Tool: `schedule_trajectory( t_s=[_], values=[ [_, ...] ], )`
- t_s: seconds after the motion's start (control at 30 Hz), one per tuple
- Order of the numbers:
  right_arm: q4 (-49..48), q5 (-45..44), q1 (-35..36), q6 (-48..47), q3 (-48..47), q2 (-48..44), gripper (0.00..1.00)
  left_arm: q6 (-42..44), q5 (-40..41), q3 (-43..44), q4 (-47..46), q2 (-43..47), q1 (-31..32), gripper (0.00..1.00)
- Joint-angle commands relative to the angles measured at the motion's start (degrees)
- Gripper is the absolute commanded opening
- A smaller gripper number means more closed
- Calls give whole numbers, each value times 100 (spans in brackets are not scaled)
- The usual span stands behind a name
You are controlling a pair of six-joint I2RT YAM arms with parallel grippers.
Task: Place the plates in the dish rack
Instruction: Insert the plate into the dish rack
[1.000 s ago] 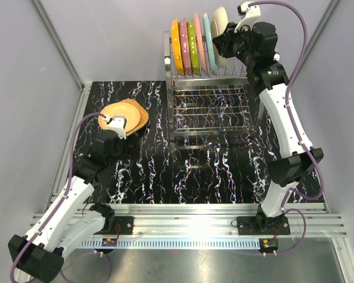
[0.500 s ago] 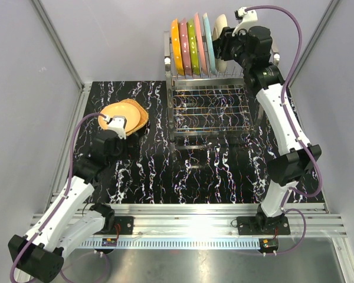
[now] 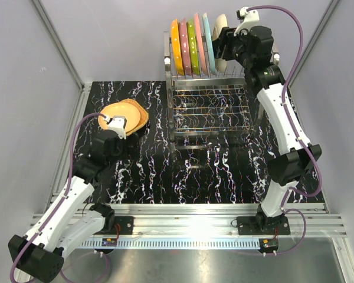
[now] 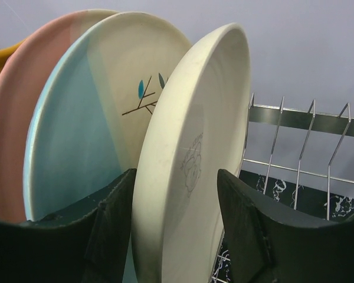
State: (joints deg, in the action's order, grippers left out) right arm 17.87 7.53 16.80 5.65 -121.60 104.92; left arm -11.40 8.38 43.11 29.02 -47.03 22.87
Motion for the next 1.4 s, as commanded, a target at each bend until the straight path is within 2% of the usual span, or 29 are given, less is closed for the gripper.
schedule_trajectory(
  t_s=[0.0, 0.57, 0.93, 1.37],
  values=[
    [-56, 178, -1, 85, -294, -262, 64, 59, 41, 39, -194, 62, 7, 99],
    [-29, 416, -1, 261, -312, -894, 69, 41, 23, 31, -203, 88, 7, 99],
    [-46, 364, -1, 288, 4, -912, 58, 50, 6, 22, -195, 106, 7, 99],
    [-46, 293, -1, 340, 93, -719, 56, 41, -12, 22, -194, 115, 7, 99]
  ],
)
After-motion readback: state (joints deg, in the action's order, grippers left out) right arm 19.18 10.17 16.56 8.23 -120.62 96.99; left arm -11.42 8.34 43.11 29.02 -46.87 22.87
